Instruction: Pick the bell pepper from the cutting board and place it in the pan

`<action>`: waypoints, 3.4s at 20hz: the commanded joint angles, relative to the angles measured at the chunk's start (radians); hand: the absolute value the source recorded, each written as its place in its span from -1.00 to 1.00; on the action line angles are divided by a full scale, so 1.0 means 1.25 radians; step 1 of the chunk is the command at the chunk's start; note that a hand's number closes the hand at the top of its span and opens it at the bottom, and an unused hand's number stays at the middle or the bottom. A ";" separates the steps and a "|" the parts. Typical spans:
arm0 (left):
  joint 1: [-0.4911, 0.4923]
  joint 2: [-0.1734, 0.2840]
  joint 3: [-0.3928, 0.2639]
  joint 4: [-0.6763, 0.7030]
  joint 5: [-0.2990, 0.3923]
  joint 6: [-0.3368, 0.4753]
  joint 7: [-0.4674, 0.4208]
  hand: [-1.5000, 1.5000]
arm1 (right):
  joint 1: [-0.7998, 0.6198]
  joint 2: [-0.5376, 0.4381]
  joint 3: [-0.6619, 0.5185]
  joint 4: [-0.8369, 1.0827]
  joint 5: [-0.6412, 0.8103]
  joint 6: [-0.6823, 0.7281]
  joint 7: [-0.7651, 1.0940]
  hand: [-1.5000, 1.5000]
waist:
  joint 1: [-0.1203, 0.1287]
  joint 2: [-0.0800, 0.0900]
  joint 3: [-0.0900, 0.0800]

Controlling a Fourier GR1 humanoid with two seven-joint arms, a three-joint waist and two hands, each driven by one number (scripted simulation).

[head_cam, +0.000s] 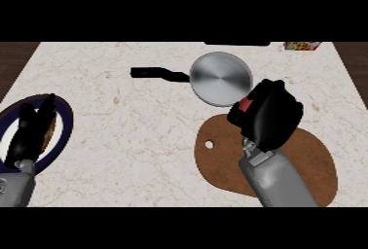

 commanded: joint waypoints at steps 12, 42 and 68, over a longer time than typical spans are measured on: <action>-0.004 -0.012 -0.010 -0.002 -0.011 -0.007 -0.016 0.00 | -0.199 0.008 -0.338 0.452 -0.141 -0.380 -0.031 1.00 | 0.030 0.013 0.002; -0.033 -0.037 -0.026 0.010 -0.023 -0.014 -0.027 0.00 | -0.385 -0.019 -0.662 0.832 -0.501 -0.908 -0.616 -1.00 | 0.058 0.029 0.003; 0.068 -0.004 0.047 -0.008 -0.024 0.001 -0.013 0.00 | 0.206 0.008 -0.169 0.311 -0.719 -1.064 -0.552 -1.00 | -0.057 -0.024 -0.002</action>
